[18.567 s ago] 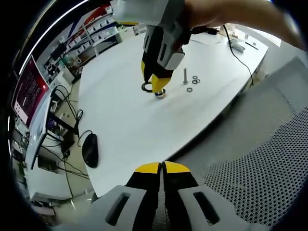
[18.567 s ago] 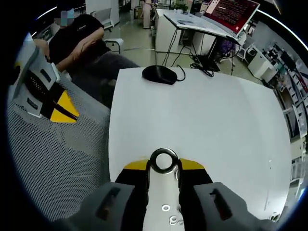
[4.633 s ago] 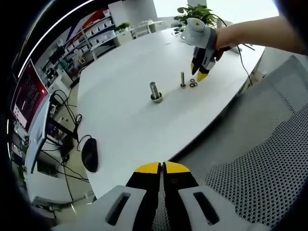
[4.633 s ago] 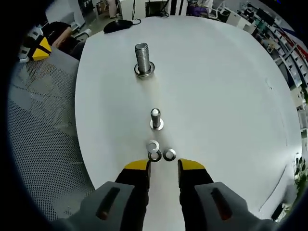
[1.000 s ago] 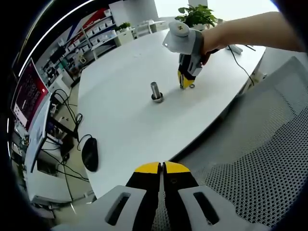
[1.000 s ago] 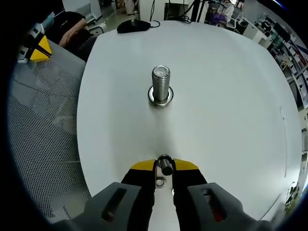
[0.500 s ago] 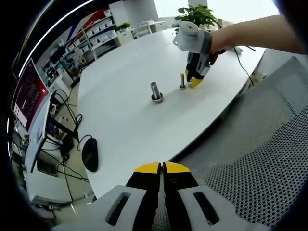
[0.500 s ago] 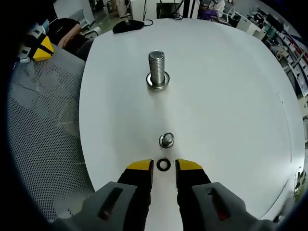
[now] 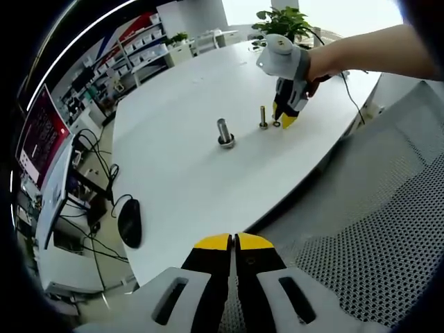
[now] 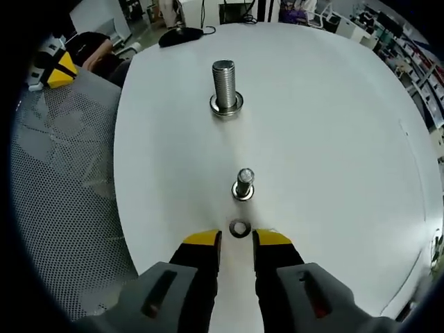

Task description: Place the washer onto the threaded stud by aligning its center hole with the stud, sliding it down to the base, and recovering from edge contact or off-axis alignment until the washer reaches the visible bottom stop.

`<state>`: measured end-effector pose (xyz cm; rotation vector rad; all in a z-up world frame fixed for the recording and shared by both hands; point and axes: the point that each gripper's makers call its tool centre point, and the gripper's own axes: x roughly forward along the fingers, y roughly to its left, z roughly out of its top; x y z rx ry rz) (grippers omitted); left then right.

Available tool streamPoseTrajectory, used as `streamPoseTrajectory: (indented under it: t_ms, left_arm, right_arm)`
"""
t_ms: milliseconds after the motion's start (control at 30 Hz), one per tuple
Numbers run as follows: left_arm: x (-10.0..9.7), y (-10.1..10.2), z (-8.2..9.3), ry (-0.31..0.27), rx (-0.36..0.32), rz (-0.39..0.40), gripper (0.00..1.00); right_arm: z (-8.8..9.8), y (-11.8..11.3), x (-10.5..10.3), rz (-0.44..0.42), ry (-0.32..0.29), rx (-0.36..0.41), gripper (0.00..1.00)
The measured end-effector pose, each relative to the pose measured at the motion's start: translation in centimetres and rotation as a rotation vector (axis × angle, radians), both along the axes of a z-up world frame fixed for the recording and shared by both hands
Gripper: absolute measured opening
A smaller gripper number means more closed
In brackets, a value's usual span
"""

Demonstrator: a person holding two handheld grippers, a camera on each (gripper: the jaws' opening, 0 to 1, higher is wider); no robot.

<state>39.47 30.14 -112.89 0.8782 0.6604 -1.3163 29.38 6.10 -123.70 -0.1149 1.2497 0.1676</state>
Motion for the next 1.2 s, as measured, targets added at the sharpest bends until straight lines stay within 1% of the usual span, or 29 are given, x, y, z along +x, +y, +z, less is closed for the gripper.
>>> streamPoseTrajectory:
  t_ms: [133,200,233,267,400,500,600,700,867,933,1000,1100,1133,1200]
  left_arm:
    - [0.0,0.0,0.0,0.0,-0.002,0.001,0.0]
    - [0.0,0.0,0.0,0.0,-0.002,0.002,0.0]
    - [0.1,0.0,0.0,-0.001,-0.003,0.002,0.0]
    - [0.1,0.0,0.0,-0.001,-0.003,0.002,0.0]
    - [0.1,-0.1,0.0,0.0,-0.002,0.001,0.0]
    - [0.1,-0.1,0.0,-0.001,-0.002,0.002,0.0]
    - [0.0,0.1,-0.1,0.002,0.002,0.004,0.0]
    - [0.0,0.1,-0.1,0.0,0.001,0.002,0.0]
    - [-0.1,0.2,0.0,0.0,0.006,-0.002,0.0]
    - [-0.1,0.3,-0.1,0.0,0.008,-0.001,0.0]
    - [-0.1,0.3,-0.1,0.0,0.008,-0.001,0.0]
    - [-0.1,0.3,-0.1,0.0,0.01,0.0,0.0]
    - [-0.1,0.3,-0.1,0.0,0.011,-0.001,0.0]
    - [-0.1,0.3,-0.1,0.0,0.014,0.0,0.0]
  right_arm:
    - [-0.1,-0.1,0.3,0.02,0.01,-0.019,0.19]
    - [-0.3,-0.6,0.8,0.03,0.02,-0.026,0.19]
    - [-0.3,-0.6,0.8,0.04,0.024,-0.03,0.19]
    - [-0.2,0.0,0.4,0.05,0.03,-0.034,0.19]
    - [-0.3,0.3,0.4,0.066,0.052,-0.043,0.15]
    - [-0.6,0.0,0.4,0.082,0.074,-0.065,0.15]
    - [-0.6,-0.3,0.5,0.093,0.075,-0.072,0.14]
    - [-0.6,-0.4,0.5,0.087,0.064,-0.065,0.14]
    - [-0.2,-0.1,0.3,0.038,0.044,-0.023,0.14]
    - [-0.6,-0.4,0.5,0.02,0.047,-0.005,0.14]
    - [-0.2,0.0,0.3,0.02,0.046,-0.004,0.14]
    - [-0.4,0.2,-0.2,0.037,0.064,-0.013,0.14]
    - [-0.3,0.2,-0.1,0.051,0.056,-0.023,0.14]
    - [-0.3,0.5,-0.1,0.063,0.073,-0.041,0.14]
